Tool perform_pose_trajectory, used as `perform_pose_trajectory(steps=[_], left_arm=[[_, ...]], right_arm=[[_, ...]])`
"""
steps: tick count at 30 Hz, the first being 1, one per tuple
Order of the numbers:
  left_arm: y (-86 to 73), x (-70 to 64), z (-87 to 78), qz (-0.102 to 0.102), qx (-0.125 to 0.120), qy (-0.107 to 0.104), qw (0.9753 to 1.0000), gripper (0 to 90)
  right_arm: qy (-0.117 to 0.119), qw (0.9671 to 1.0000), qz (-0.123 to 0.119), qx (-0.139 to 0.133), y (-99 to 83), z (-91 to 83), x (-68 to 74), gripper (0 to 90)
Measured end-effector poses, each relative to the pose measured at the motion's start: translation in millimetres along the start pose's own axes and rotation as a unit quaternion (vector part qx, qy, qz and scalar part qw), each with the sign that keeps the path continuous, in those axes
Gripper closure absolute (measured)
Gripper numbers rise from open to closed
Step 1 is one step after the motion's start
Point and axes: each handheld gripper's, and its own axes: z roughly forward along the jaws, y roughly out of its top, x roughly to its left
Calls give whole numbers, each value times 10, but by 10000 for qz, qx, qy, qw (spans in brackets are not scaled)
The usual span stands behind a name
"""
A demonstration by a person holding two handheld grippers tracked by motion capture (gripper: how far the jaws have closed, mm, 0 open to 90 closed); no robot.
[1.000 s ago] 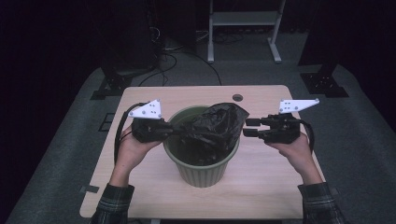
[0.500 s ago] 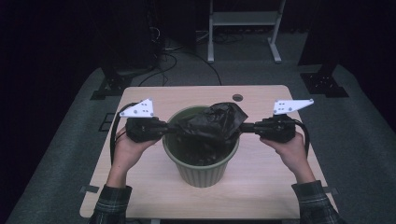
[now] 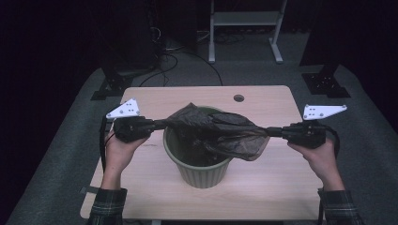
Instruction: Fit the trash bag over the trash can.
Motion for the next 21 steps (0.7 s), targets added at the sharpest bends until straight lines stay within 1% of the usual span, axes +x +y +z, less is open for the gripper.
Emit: perform_pose_trajectory(steps=[1, 2, 3, 4, 5, 6, 7, 8, 9, 10, 12, 14, 16, 17, 18, 21], left_arm=[[5, -9, 5, 19, 4, 37, 10000, 859], [15, -21, 9, 9, -28, 48, 10000, 776], [30, -37, 7, 71, -36, 22, 10000, 723], [47, -59, 5, 107, -71, 35, 9999, 691], [61, -71, 5, 123, -89, 14, 9999, 653], [81, -86, 4, 167, -91, -5, 9998, 637], [102, -100, 6, 210, -81, 7, 9997, 635], [114, -104, 10, 226, -64, 11, 9997, 634], [127, -107, 20, 248, -47, 1, 9997, 632], [135, -106, 27, 274, -35, -15, 9996, 636], [140, -109, 40, 277, -14, -45, 9996, 698], [135, -109, 62, 301, 21, -69, 9995, 732], [124, -115, 90, 280, 29, -109, 9995, 761], [123, -116, 97, 294, 35, -118, 9995, 771], [124, -120, 108, 285, 13, -143, 9995, 771], [130, -132, 130, 310, 0, -179, 9994, 771]], right_arm=[[4, 10000, 1, 21, -4, 3, 6, 900], [15, 10000, -27, 27, -5, 12, 13, 900], [66, 10000, -48, 26, -1, 22, 20, 900], [75, 9999, -82, 20, 5, 30, 31, 877], [120, 9999, -94, 12, 13, 37, 41, 776], [197, 9998, -87, 3, 20, 42, 43, 740], [216, 9997, -98, -29, 28, 42, 47, 737], [214, 9997, -137, -41, 37, 31, 60, 696], [204, 9997, -140, -47, 46, 20, 68, 680], [215, 9996, -153, -75, 59, -5, 80, 679], [202, 9995, -209, -155, 85, -62, 108, 662], [202, 9993, -234, -190, 110, -125, 127, 662], [141, 9992, -282, -264, 142, -186, 156, 663], [174, 9989, -329, -290, 169, -197, 179, 663], [181, 9987, -365, -306, 187, -191, 200, 664], [397, 9973, -499, -364, 283, -52, 288, 663]])
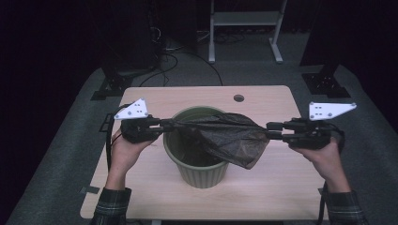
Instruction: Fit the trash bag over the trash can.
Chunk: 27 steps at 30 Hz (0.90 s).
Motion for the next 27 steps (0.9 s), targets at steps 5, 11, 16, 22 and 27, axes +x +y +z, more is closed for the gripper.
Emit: perform_pose_trajectory(steps=[5, 11, 16, 22, 27], left_arm=[[13, -18, 64, -31, 41, -126, 9999, 795], [18, 1, 105, -124, 52, -204, 9997, 862], [26, 10, 113, -202, 40, -246, 9995, 890], [70, 10, 148, -310, 92, -258, 9991, 894], [117, 12, 182, -366, 125, -263, 9989, 894]], right_arm=[[407, 9990, -175, 48, 153, 392, 113, 663], [843, 9951, -489, 170, 350, 813, 332, 663], [952, 9928, -626, 376, 396, 1010, 443, 650], [982, 9912, -748, 476, 409, 1136, 512, 625], [886, 9908, -852, 560, 405, 1207, 543, 604]])
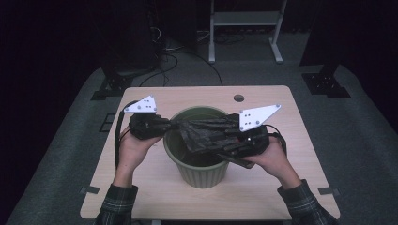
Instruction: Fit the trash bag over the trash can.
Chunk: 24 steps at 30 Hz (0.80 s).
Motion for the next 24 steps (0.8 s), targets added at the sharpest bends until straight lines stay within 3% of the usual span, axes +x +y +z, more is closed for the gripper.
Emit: perform_pose_trajectory(steps=[5, 7, 9, 14, 21, 24], left_arm=[[19, -16, 25, -1, 25, -64, 10000, 894], [14, -18, 31, -4, 21, -76, 10000, 894], [3, -29, 39, 59, 25, -92, 9999, 893], [-45, -73, 62, 230, 160, -136, 9995, 893], [-47, -185, 127, 614, 330, -202, 9974, 891], [-32, -225, 145, 771, 422, -231, 9959, 842]], right_arm=[[-22, 9999, -69, 101, -7, 65, 10, 613], [-106, 9998, -117, 157, -6, 88, 29, 788], [-114, 9998, -60, 150, -6, 92, 19, 890], [-5, 9999, 153, -63, 1, 63, -64, 900], [-456, 9981, 324, -252, 81, 96, -225, 900], [-573, 9971, 414, -271, 132, 143, -318, 900]])
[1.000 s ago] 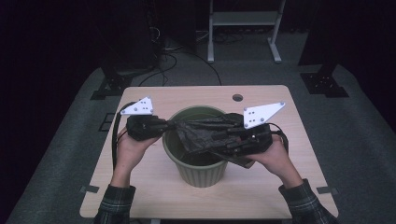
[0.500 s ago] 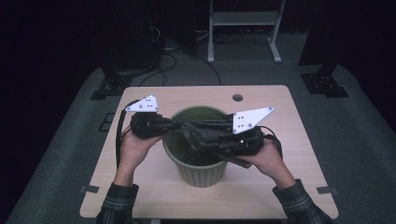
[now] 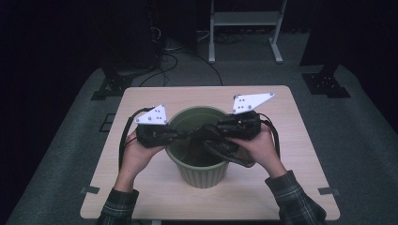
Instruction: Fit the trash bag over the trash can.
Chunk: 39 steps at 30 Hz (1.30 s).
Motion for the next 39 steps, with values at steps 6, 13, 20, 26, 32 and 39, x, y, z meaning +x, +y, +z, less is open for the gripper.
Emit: perform_pose_trajectory(steps=[6, 13, 20, 26, 32, 39], left_arm=[[68, -28, -90, 94, -296, 99, 9995, 502], [251, -10, -255, 138, -645, -115, 9978, 480], [323, 98, -5, 31, -302, -575, 9979, 654], [301, 16, 237, 151, 31, -804, 9966, 826], [269, -19, 320, 116, 223, -804, 9964, 892], [183, 28, 245, -148, 68, -663, 9977, 894]], right_arm=[[-83, 9999, 18, 53, 35, 63, -48, 900], [-68, 9999, 17, 104, 7, 73, -53, 900], [86, 9999, -61, -124, 29, 40, -21, 900], [69, 9995, -39, -303, 94, 30, -36, 900], [85, 9993, -1, -354, 138, 82, -45, 900], [-184, 9982, 129, -564, 96, -192, -88, 744]])
